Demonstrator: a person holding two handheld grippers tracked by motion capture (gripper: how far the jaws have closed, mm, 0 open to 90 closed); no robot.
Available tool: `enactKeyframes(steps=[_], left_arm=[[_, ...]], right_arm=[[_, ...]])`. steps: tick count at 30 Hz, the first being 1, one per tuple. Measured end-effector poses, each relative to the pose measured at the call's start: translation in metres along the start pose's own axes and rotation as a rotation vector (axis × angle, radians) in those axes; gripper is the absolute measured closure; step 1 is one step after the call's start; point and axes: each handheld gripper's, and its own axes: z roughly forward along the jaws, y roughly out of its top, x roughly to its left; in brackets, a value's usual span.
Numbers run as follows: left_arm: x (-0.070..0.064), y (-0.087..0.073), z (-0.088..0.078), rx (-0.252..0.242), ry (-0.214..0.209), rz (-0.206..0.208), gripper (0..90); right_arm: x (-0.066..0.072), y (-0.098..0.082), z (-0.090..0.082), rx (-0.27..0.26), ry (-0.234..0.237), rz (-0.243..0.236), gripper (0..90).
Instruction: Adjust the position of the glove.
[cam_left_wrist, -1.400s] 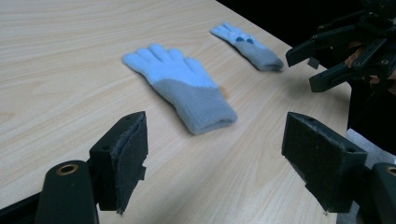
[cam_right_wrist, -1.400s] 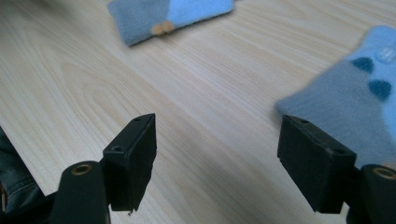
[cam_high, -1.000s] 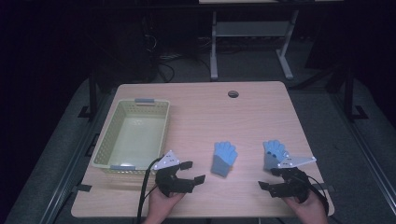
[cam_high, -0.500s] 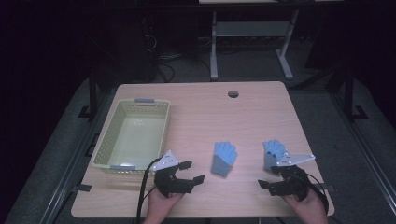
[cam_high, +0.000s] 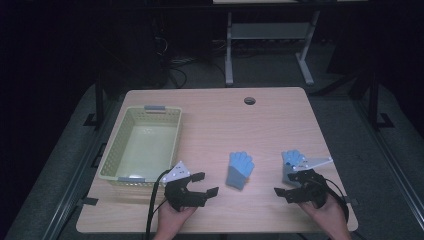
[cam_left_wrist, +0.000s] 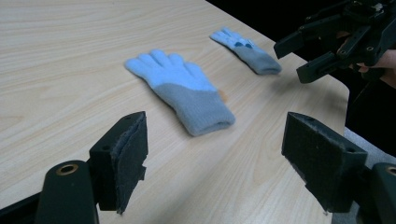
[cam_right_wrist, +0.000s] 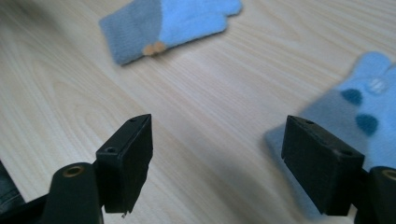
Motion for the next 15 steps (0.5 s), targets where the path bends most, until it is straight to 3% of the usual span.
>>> enactKeyframes(steps=[15], left_arm=[[-0.001,-0.001,0.001,0.000,0.002,0.001,22.3]], right_arm=[[-0.018,0.023,-0.007,0.032,0.001,0.003,23.3]])
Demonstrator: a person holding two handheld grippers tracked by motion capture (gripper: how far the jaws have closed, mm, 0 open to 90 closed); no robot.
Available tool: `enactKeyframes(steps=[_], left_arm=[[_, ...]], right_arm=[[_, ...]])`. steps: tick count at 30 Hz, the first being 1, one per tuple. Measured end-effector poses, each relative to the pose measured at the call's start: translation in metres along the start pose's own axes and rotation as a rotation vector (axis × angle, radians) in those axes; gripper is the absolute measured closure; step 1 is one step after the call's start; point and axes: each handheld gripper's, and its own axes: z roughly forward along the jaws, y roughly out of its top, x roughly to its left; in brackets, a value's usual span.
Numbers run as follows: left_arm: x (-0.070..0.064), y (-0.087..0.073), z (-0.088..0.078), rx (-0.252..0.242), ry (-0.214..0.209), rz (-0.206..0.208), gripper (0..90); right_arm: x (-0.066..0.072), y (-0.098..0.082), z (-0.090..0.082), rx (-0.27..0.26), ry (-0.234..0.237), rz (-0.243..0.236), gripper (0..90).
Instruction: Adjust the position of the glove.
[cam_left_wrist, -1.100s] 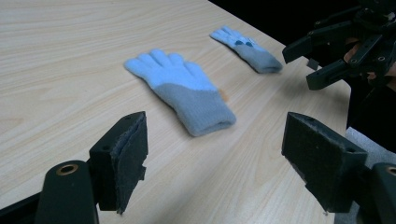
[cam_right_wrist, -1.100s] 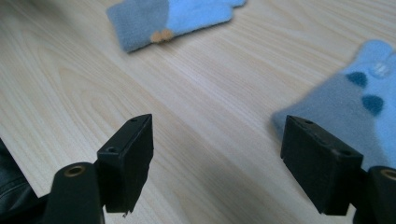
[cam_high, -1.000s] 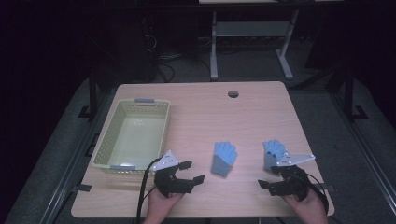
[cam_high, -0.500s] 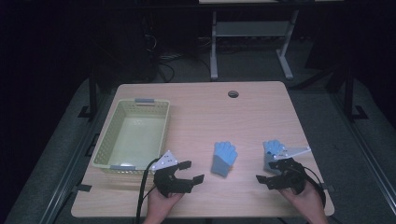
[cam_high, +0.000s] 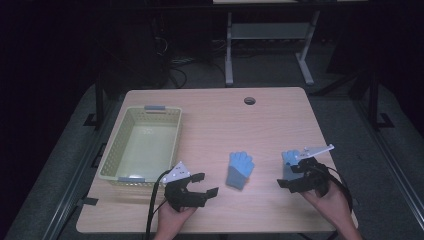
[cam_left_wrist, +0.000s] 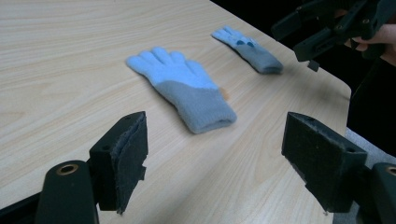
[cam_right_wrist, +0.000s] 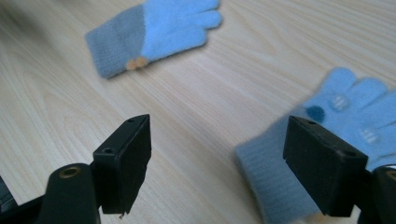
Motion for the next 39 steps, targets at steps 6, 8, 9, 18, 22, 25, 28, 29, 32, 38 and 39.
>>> enactKeyframes(steps=[6,8,9,18,22,25,28,29,32,38,39], left_arm=[[0.000,0.000,0.000,0.003,0.002,0.002,22.3],[0.000,0.000,0.000,0.003,0.001,0.002,22.3],[0.000,0.000,0.000,0.000,0.000,0.003,22.4],[0.000,0.000,0.000,-0.003,-0.001,0.006,22.3],[-0.001,0.000,0.000,-0.009,0.000,0.001,22.3],[0.000,0.000,0.000,-0.005,0.002,0.001,22.4],[0.000,0.000,0.000,-0.006,0.004,0.000,22.4],[0.000,0.001,0.000,-0.004,0.004,0.004,22.4],[-0.001,0.000,0.000,-0.004,0.004,0.004,22.4],[-0.001,0.001,0.000,-0.013,-0.004,0.000,22.4],[-0.001,0.001,0.000,-0.014,-0.004,0.001,22.4]], right_arm=[[-0.006,0.008,-0.002,0.028,0.000,-0.006,23.2],[-0.007,0.009,-0.002,0.032,-0.002,-0.003,23.2],[-0.009,0.012,-0.002,0.039,-0.004,-0.005,23.2],[-0.015,0.022,-0.001,0.080,-0.006,-0.007,23.3],[-0.018,0.026,-0.001,0.088,-0.006,-0.009,23.5],[-0.022,0.027,0.000,0.091,-0.008,-0.001,23.6],[-0.027,0.028,0.000,0.092,-0.009,0.009,23.7],[-0.028,0.029,-0.001,0.091,-0.010,0.010,23.7],[-0.032,0.031,-0.002,0.098,-0.014,0.015,24.2],[-0.040,0.036,-0.002,0.105,-0.014,0.026,25.8],[-0.044,0.036,0.000,0.121,-0.015,0.030,26.7]])
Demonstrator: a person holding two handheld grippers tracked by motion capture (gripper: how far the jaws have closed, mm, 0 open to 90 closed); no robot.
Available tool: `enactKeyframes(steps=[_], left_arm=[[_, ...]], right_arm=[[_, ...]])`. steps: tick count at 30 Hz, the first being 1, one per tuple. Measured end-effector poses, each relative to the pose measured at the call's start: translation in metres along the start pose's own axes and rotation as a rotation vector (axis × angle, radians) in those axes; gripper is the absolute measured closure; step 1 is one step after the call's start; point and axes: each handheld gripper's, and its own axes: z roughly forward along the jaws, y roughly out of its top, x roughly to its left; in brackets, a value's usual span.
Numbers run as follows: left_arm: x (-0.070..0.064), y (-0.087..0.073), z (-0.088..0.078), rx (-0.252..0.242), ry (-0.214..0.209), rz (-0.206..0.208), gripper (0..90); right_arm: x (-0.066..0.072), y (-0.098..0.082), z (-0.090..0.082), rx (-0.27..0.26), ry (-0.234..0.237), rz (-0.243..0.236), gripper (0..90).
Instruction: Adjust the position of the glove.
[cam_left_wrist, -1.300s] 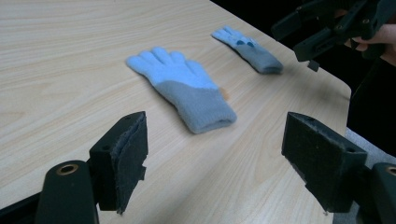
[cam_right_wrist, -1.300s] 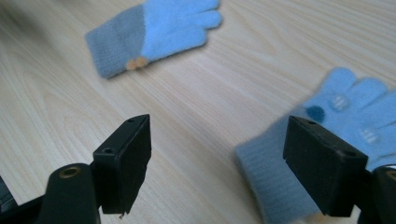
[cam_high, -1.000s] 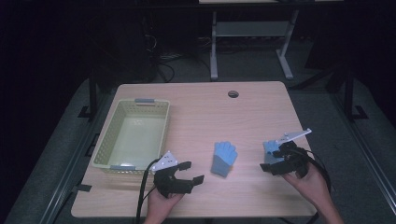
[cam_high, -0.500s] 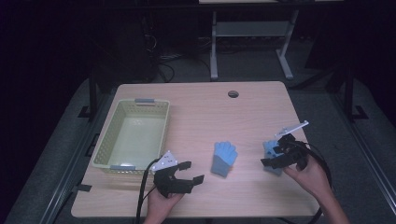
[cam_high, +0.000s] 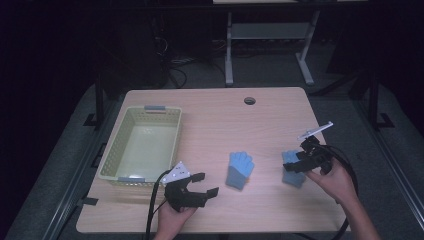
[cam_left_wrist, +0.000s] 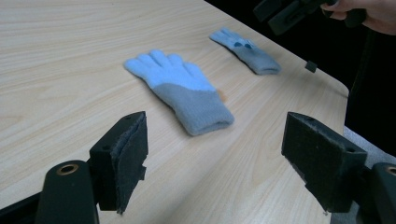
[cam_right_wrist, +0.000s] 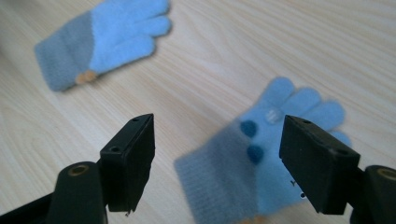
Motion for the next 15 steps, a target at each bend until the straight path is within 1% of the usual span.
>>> enactKeyframes(steps=[3,5,8,11,12,15], left_arm=[[0.000,0.000,0.000,0.005,0.002,0.001,22.4],[0.000,-0.001,0.000,0.015,0.003,0.006,22.4],[-0.001,0.000,0.000,0.010,0.003,0.005,22.4],[-0.001,0.000,0.001,0.006,-0.007,-0.007,22.4],[-0.001,0.000,0.001,0.007,-0.009,-0.009,22.4],[-0.002,-0.001,0.001,0.007,-0.008,-0.004,22.4]], right_arm=[[-0.002,0.000,0.002,0.011,-0.001,0.005,27.2],[-0.007,-0.001,0.005,0.031,-0.004,0.011,28.7],[-0.012,-0.003,0.007,0.044,-0.008,0.028,30.3],[-0.015,-0.004,0.010,0.068,-0.024,0.029,32.4],[-0.016,-0.004,0.011,0.072,-0.023,0.025,34.3],[-0.018,-0.004,0.015,0.096,-0.026,0.021,37.8]])
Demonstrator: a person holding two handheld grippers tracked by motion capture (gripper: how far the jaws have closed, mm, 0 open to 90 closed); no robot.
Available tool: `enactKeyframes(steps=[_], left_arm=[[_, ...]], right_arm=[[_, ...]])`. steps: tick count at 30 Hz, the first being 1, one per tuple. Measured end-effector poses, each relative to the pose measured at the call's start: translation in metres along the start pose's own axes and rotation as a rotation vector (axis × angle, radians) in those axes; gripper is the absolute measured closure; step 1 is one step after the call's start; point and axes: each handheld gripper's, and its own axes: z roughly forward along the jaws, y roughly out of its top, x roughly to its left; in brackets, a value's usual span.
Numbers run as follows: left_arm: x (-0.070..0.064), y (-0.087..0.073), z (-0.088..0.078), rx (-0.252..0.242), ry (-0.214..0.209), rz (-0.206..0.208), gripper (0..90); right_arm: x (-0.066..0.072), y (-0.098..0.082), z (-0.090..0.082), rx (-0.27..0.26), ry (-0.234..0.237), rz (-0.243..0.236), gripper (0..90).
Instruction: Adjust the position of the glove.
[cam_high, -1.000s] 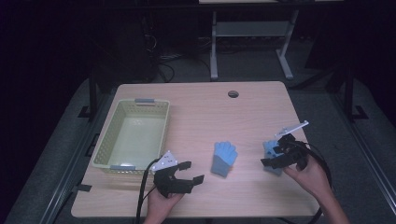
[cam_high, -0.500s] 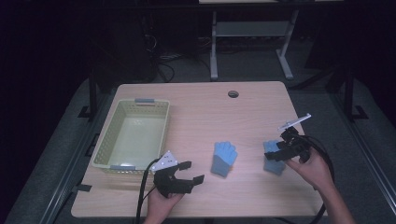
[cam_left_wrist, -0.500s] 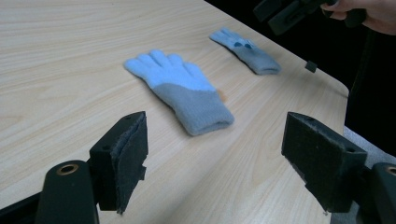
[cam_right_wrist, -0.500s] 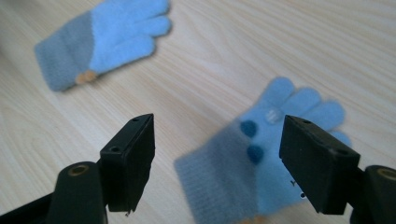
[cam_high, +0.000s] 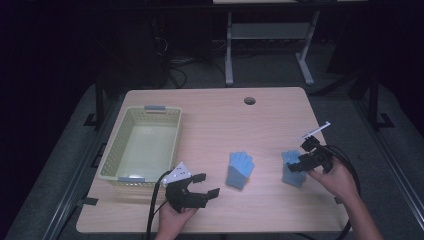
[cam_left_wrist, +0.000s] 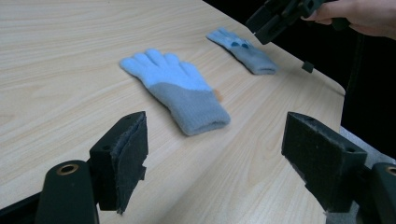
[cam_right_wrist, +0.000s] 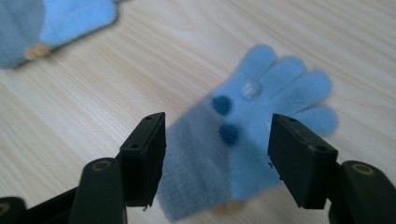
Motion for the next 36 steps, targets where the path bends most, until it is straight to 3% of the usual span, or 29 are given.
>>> enactKeyframes(steps=[6,17,27,36], left_arm=[[0.001,0.000,-0.001,-0.004,0.004,0.003,22.4],[0.001,0.000,-0.001,0.001,0.005,0.001,22.4],[-0.001,-0.002,0.002,-0.001,0.003,0.001,22.4],[0.001,-0.001,-0.001,-0.003,0.006,-0.002,22.4]], right_arm=[[-0.003,0.000,0.009,0.071,-0.019,0.002,43.3],[-0.008,-0.004,0.021,0.122,-0.069,0.009,50.2],[0.000,-0.002,0.024,0.144,-0.123,-0.024,62.5],[0.000,0.001,0.024,0.158,-0.127,0.002,73.9]])
